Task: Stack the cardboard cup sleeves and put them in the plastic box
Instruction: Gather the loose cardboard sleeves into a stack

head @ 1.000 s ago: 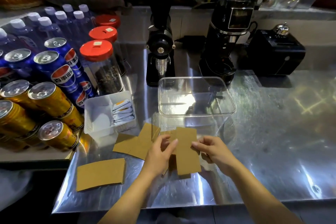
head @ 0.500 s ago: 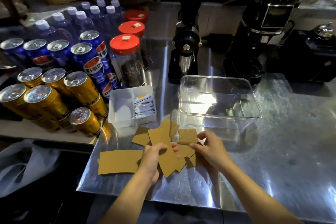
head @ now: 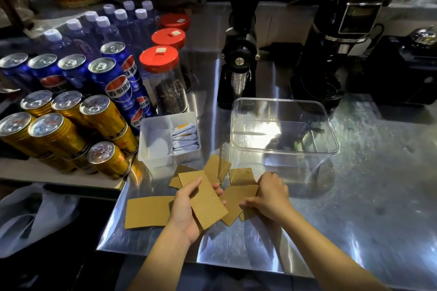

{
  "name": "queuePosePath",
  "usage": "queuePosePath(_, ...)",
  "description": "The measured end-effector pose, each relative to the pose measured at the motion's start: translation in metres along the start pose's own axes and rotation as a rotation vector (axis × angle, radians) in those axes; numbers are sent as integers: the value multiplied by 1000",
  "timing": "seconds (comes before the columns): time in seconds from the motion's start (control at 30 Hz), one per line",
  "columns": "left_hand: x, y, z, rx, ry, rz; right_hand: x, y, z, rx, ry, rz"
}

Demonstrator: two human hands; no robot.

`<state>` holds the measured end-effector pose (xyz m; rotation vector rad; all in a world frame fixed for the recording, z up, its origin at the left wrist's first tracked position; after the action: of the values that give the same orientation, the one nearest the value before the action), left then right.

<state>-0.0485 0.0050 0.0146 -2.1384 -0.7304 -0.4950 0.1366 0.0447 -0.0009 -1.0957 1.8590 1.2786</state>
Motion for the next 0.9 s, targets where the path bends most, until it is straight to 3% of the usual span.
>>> queuePosePath(0.17, 6, -8, 0, 57, -20, 72, -5, -9, -6, -28, 71, 550)
queuePosePath(0.33, 18, -18, 2, 138, -85, 273, -39, -15, -13, -188, -76, 689)
queuePosePath(0.43, 30, -14, 4, 42, -15, 292, -58, -15, -17, -223, -123, 842)
queuePosePath(0.57, 46, 9, -2, -210, 171, 284, -66, -4, -23, -223, -58, 1044)
queuePosePath(0.77, 51, 32, -11, -284, 364, 197, -53, 13, -24, -236, 39, 969)
queuePosePath(0.9, 42, 27, -11, -216, 327, 136, -43, 9, -17, -238, -57, 744)
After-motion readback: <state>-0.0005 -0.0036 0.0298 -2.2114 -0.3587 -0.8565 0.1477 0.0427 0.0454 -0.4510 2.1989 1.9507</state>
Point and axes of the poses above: each hand's wrist, its own z-axis towards the middle knuckle, its own x-axis out of the palm, y = z × x, the point moved 3 cm from there along z, towards the middle knuckle, and after that the axes turned 3 degrees about y, right-handed, at the moved point
